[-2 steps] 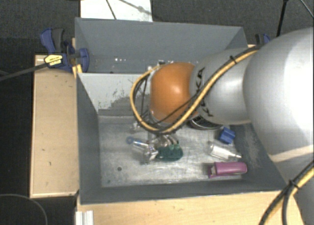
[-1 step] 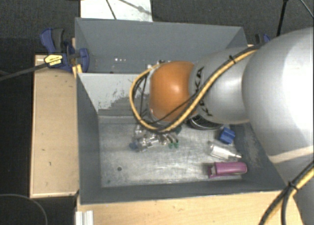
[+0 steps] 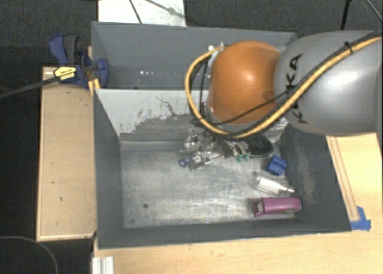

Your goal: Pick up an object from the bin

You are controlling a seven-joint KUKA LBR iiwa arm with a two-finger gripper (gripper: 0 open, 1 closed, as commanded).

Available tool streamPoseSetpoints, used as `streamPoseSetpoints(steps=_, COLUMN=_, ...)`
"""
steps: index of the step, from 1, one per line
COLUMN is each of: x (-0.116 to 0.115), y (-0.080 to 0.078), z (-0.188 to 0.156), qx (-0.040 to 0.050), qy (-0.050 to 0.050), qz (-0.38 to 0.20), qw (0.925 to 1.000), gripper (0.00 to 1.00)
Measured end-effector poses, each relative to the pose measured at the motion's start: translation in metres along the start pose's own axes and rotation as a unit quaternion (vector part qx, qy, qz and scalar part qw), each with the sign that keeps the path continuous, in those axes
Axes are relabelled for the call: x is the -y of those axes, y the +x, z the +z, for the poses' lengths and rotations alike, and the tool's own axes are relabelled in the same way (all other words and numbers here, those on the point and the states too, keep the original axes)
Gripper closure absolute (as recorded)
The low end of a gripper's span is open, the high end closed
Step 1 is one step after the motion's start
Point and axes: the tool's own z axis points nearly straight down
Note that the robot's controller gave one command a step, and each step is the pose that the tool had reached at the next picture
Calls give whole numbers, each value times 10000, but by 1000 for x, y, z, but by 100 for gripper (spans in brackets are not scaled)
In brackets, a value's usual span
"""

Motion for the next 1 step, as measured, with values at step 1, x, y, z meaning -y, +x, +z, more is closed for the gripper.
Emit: streamPoseSetpoints(steps=1, x=-10, y=-13, z=-178, qx=20, qy=-4, qz=87, qw=10000, gripper=100)
